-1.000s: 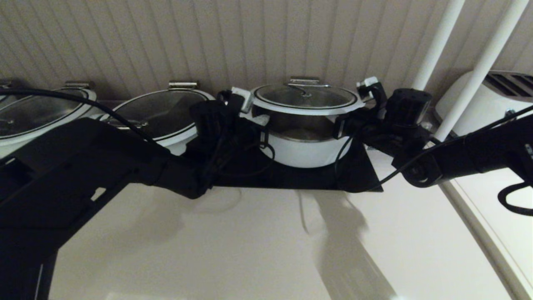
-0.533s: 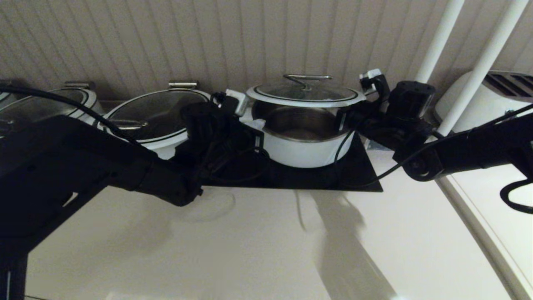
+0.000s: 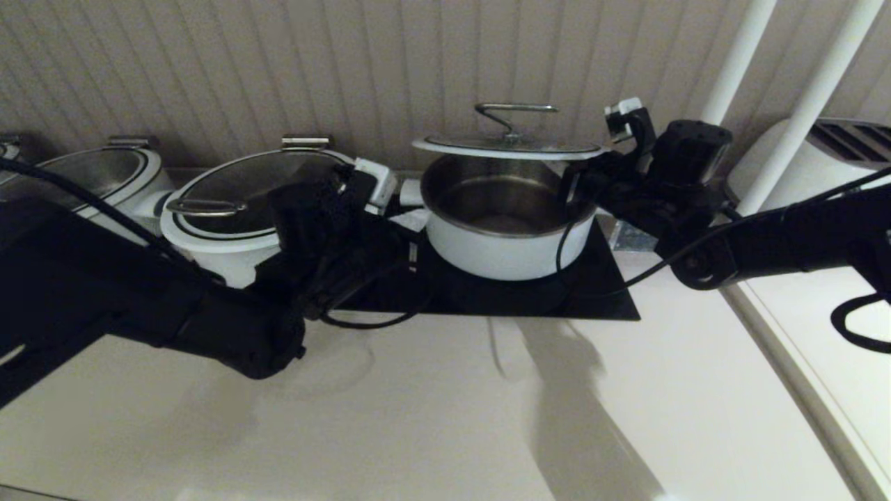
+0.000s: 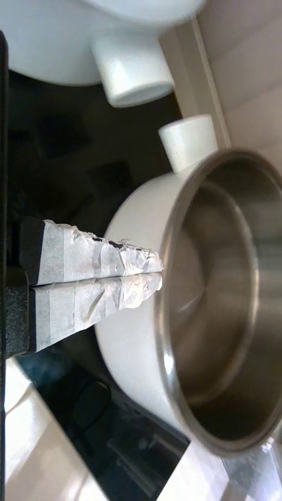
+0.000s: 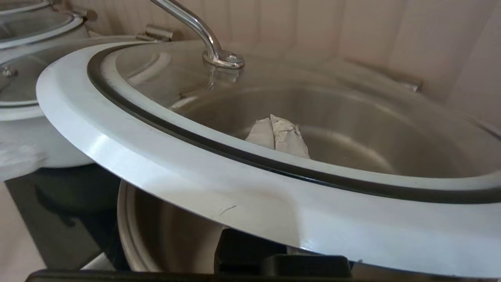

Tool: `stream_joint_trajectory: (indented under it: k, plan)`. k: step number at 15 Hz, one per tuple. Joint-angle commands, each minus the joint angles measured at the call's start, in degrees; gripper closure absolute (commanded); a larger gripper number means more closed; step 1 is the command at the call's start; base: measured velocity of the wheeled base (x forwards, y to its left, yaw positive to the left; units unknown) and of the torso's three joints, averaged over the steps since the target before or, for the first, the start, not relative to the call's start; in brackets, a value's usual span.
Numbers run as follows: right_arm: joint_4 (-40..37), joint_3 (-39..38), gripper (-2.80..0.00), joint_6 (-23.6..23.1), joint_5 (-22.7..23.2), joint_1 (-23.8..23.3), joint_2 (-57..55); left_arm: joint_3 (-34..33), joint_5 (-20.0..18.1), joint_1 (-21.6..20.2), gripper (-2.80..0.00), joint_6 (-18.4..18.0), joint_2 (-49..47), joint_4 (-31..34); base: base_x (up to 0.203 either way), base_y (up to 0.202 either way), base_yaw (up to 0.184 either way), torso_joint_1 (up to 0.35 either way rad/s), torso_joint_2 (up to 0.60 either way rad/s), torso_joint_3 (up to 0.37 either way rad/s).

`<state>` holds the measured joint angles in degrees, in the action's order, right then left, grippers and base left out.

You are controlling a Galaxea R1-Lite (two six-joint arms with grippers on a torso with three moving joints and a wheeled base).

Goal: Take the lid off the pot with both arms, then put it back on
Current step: Open the pot lid completely

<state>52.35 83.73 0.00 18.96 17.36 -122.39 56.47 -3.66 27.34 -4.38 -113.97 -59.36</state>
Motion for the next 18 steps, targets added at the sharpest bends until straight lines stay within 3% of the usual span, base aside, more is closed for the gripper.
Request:
stream_joint_trajectory:
  k: [1,6,14,18]
  plan:
    - [0.4,1.1,0.00,0.0,0.1,-0.1,-0.4,-4.6,0.1,0.0,0.00,0.0,3.5,-1.4,0.000,0.000,0.000,0.000,0.00,0.000]
    - [0.4,3.1,0.00,0.0,0.1,-1.3,-0.8,-16.7,4.8,-0.2,0.00,0.6,11.4,-5.7,0.000,0.000,0.000,0.000,0.00,0.000]
    - [-1.8,10.0,0.00,-0.2,0.2,-2.0,-3.0,-23.5,9.2,-0.3,0.00,1.1,17.5,-6.6,0.000,0.000,0.000,0.000,0.00,0.000]
    - [-3.5,16.1,0.00,-0.5,0.2,-2.1,-5.3,-25.9,9.2,-0.3,0.00,1.2,19.5,-6.6,0.000,0.000,0.000,0.000,0.00,0.000]
